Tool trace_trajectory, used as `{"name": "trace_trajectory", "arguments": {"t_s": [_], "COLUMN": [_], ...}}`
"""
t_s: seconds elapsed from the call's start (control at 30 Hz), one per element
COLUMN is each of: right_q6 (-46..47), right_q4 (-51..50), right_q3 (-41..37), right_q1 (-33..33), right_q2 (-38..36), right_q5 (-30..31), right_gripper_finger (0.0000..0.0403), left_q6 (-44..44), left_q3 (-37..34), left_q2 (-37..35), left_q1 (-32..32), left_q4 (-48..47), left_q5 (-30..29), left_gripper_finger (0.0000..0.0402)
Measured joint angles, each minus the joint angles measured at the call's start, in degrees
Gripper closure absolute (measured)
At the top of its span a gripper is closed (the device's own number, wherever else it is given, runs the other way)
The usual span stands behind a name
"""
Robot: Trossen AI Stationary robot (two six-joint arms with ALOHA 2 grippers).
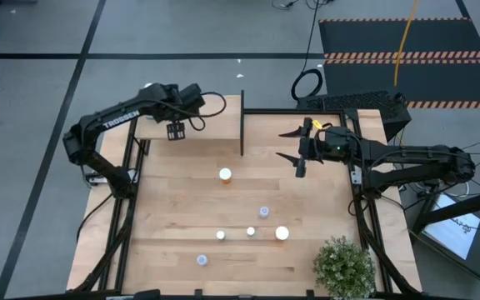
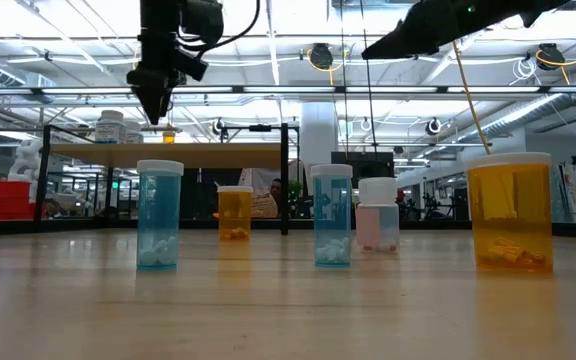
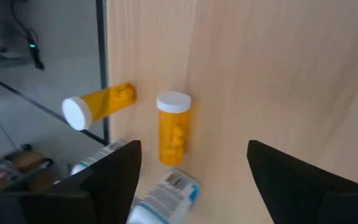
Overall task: Pick and place medicine bottles onto shelf by color
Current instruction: Put the small orange pill bottle on the shelf aligned with the other small orange pill bottle
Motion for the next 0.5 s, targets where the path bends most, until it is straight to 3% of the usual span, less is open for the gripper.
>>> {"name": "trace_trajectory", "arguments": {"t_s": [0.5], "right_q6": [-1.2], "right_q4": [-1.1], "right_q3": [-0.1], "right_q1": [0.0], "right_q2": [0.0], "right_q5": [0.0], "right_gripper_finger": [0.0145], "left_q6": [7.3], "left_q3": [0.0], "left_q2": [0.0], "left_q1": [4.5], "left_q4": [2.6], "left_q5": [0.1], "left_gripper_finger": [0.0105]}}
